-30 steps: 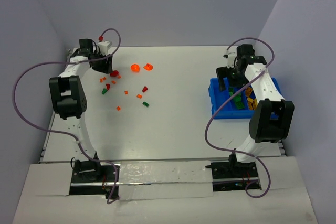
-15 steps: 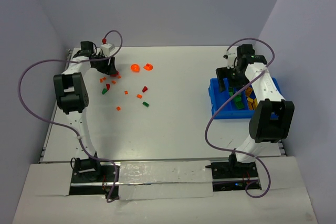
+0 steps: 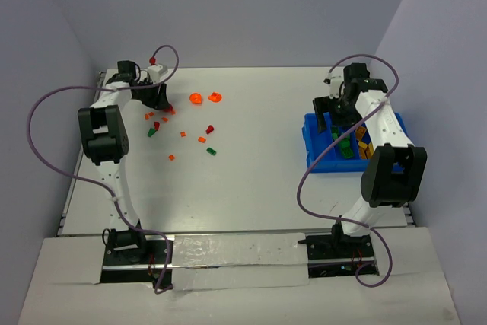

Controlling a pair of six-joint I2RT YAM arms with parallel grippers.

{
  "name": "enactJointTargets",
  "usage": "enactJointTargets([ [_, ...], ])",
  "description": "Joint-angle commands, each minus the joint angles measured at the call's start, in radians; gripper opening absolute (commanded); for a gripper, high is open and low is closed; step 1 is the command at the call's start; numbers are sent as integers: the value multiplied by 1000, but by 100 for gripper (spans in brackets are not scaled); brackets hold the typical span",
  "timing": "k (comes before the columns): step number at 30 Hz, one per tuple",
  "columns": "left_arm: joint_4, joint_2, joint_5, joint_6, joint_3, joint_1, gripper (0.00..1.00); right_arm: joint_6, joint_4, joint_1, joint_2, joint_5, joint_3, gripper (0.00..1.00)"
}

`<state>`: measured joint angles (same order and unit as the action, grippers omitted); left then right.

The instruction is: Sort the legos into containers by color

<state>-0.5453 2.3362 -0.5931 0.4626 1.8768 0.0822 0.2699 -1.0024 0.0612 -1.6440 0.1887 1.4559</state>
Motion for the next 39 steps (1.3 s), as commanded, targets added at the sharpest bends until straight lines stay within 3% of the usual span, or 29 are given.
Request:
enactJointTargets([
  [1,-33,-57,-25,35,-67,4,52,-7,-12,-1,-2,23,52,100],
  [7,-25,-90,-36,25,-109,7,50,-8,-12,-1,3,25,50,100],
  [13,-33,-118,-66,-6,-127,9,61,-6,-13,-1,13,26,39,100],
  [17,-56,-146,-81,-16,-139,11,62,-5,-10,0,17,29,34,100],
  [31,-32,-273,-161,-10,-278,11,48,-8,-3,-1,19,37,29,100],
  [33,-9,-283,-151,-35,-281,11,54,-8,-3,-1,22,37,26,100],
  [37,97,-313,-69,-74,-307,8,76,-8,-1,-1,24,38,20,100],
  [39,93,-305,-47,-60,-298,7,81,-8,-1,-1,23,38,17,100],
])
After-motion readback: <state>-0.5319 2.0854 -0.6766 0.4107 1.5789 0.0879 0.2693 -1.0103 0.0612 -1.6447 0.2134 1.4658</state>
